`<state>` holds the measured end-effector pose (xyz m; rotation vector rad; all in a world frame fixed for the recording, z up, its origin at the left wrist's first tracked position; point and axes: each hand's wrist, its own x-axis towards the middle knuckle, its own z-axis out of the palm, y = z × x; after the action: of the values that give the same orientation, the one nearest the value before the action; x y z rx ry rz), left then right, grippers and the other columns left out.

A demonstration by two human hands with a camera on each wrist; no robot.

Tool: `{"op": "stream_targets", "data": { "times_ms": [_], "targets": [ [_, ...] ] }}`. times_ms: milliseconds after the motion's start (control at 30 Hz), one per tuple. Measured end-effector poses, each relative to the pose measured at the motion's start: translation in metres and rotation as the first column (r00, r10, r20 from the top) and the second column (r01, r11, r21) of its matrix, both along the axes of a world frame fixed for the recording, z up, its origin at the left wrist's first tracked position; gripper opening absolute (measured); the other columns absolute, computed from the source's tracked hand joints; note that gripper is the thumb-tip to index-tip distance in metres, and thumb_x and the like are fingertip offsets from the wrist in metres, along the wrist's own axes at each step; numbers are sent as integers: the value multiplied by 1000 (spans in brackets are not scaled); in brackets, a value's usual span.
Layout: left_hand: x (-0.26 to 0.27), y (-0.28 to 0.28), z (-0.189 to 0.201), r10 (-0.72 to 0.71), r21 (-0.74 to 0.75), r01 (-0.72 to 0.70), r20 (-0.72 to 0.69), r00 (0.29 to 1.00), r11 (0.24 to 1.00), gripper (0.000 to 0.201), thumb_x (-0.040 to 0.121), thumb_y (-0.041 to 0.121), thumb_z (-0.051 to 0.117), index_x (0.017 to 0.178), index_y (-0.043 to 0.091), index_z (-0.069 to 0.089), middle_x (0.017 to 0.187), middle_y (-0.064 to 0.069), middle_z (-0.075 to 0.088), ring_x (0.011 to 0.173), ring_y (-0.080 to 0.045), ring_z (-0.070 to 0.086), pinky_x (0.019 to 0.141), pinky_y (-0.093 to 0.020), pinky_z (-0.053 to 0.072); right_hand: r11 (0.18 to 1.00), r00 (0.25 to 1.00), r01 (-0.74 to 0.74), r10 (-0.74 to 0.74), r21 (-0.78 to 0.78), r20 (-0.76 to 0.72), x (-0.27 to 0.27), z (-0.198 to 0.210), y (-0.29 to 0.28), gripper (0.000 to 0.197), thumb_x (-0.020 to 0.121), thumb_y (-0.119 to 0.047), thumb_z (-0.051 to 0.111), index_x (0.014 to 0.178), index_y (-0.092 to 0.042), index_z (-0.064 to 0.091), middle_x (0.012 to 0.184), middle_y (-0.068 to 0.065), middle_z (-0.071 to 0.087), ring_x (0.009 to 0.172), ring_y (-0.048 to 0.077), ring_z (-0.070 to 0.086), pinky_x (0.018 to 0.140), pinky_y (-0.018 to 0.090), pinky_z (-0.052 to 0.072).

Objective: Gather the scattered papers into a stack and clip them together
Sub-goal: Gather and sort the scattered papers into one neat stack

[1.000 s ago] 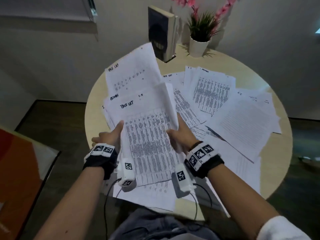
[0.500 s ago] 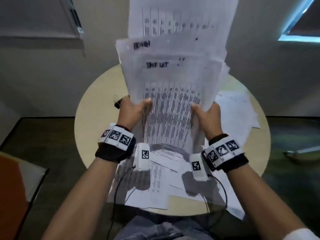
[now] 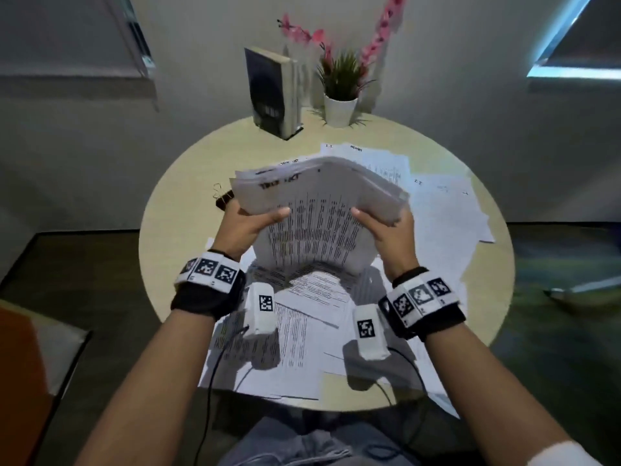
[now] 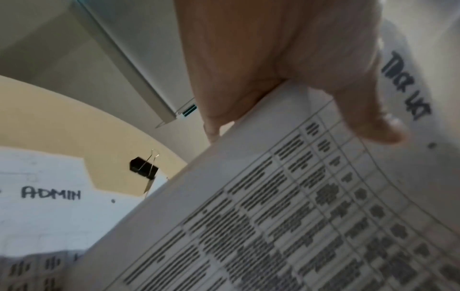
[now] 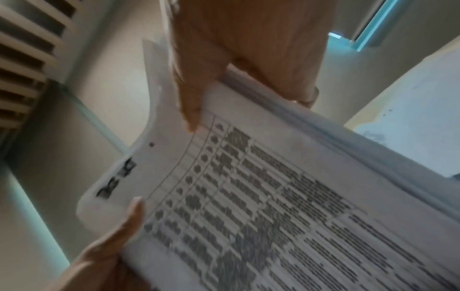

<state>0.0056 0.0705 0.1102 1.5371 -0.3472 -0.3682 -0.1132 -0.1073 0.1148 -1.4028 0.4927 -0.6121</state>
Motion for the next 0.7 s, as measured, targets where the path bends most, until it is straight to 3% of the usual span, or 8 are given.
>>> {"op": "stream_targets", "data": {
  "times_ms": [67, 200, 300, 400, 467, 567, 633, 700],
  "targets": [
    [7, -6, -5, 82, 59, -85, 61, 995, 995, 17, 76, 1, 70, 89, 13, 67, 79, 10, 67, 76, -5, 63, 87, -36, 52, 995, 996, 40, -46, -88, -76, 11, 2, 6, 29, 79, 0, 66, 105, -9, 56, 99, 13, 59, 91, 23, 58, 74, 28, 52],
    [18, -8, 23, 193, -97, -178, 179, 965, 979, 19, 67, 11, 76, 58, 26, 71, 55, 22, 69, 56, 7, 62, 70, -29, 55, 977, 976, 201, -194, -65, 102, 26, 33, 2, 14, 86, -11, 59, 88, -23, 51, 84, -3, 57, 77, 9, 54, 69, 19, 48],
    [19, 2, 38, 152, -220, -112, 171, 974, 969, 22, 55, 29, 85, 71, 21, 71, 65, 19, 74, 65, 5, 67, 64, -17, 56, 970, 959, 230, -212, -81, 187, 29, 35, -4, 18, 81, -17, 58, 88, -28, 44, 86, -9, 53, 77, 1, 51, 71, 12, 44],
    [13, 14, 11, 29, -89, -25, 49, 998, 996, 82, 39, 52, 84, 106, 11, 60, 92, 10, 73, 90, -7, 67, 76, -19, 57, 985, 991, 128, -122, -114, 55, 22, 0, 2, 31, 85, 1, 54, 107, -17, 40, 95, -8, 53, 77, -12, 54, 66, 4, 47],
    [7, 14, -15, -59, 29, 59, 10, 998, 998, 62, 57, 33, 84, 112, 18, 60, 96, 16, 72, 95, -3, 66, 88, -28, 56, 991, 993, 55, -67, -124, -93, 19, -26, 9, 36, 85, 9, 47, 112, -13, 37, 94, -7, 52, 75, -11, 55, 61, 4, 47],
    [13, -3, -26, 35, 96, -33, -21, 999, 995, 35, 78, 1, 69, 108, 17, 61, 77, 23, 70, 76, 6, 66, 83, -31, 52, 991, 954, -30, -9, -128, -299, 32, -45, 10, 41, 88, 7, 43, 125, -8, 37, 97, 2, 50, 78, 9, 50, 61, 21, 49],
    [26, -16, -21, 108, 125, -108, 8, 994, 986, 13, 83, 8, 65, 91, 17, 64, 76, 11, 65, 68, 0, 63, 76, -28, 49, 989, 936, -40, -13, -145, -352, 49, -47, 1, 32, 90, 1, 48, 121, -3, 44, 95, 3, 52, 80, 15, 49, 60, 23, 45],
    [39, -25, -19, 159, 121, -157, -7, 987, 980, 5, 86, 15, 63, 81, 16, 64, 76, 3, 63, 66, -5, 62, 70, -26, 49, 974, 933, -41, -43, -223, -357, 68, -43, -13, 3, 91, -6, 52, 94, -7, 52, 73, 1, 51, 64, 12, 47, 49, 16, 35]
  ]
}}
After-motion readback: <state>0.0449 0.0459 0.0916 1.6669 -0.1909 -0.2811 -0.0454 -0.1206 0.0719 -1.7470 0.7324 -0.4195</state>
